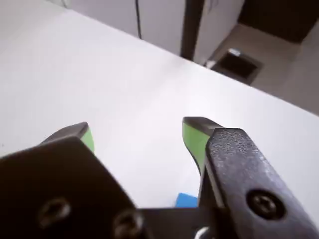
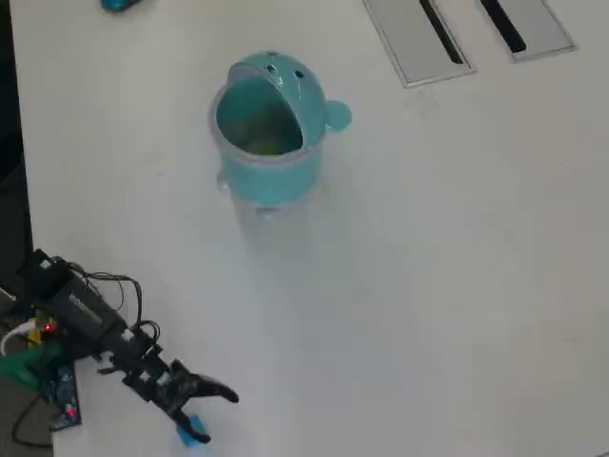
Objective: Grasp RGB lego blocks and put them in the bin one by one.
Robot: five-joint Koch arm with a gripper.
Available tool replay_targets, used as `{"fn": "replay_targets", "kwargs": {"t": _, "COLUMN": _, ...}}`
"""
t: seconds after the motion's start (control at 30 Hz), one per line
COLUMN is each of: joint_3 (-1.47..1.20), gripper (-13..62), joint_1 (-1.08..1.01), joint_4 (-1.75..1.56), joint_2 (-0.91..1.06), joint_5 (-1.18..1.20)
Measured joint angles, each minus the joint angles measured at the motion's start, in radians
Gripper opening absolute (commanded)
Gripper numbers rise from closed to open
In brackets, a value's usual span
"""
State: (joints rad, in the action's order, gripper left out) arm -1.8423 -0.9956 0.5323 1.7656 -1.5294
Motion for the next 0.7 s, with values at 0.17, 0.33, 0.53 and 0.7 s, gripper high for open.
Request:
{"fn": "replay_targets", "kwargs": {"t": 0.17, "joint_3": 0.206, "gripper": 31.4, "joint_1": -0.044, "joint_4": 0.204, "joint_2": -0.101, "joint_5": 0.000}}
{"fn": "replay_targets", "kwargs": {"t": 0.33, "joint_3": 0.399, "gripper": 31.3, "joint_1": -0.089, "joint_4": 0.428, "joint_2": -0.239, "joint_5": 0.000}}
{"fn": "replay_targets", "kwargs": {"t": 0.53, "joint_3": 0.446, "gripper": 31.4, "joint_1": -0.132, "joint_4": 0.568, "joint_2": -0.276, "joint_5": 0.000}}
{"fn": "replay_targets", "kwargs": {"t": 0.7, "joint_3": 0.446, "gripper": 31.6, "joint_1": -0.146, "joint_4": 0.618, "joint_2": -0.296, "joint_5": 0.000}}
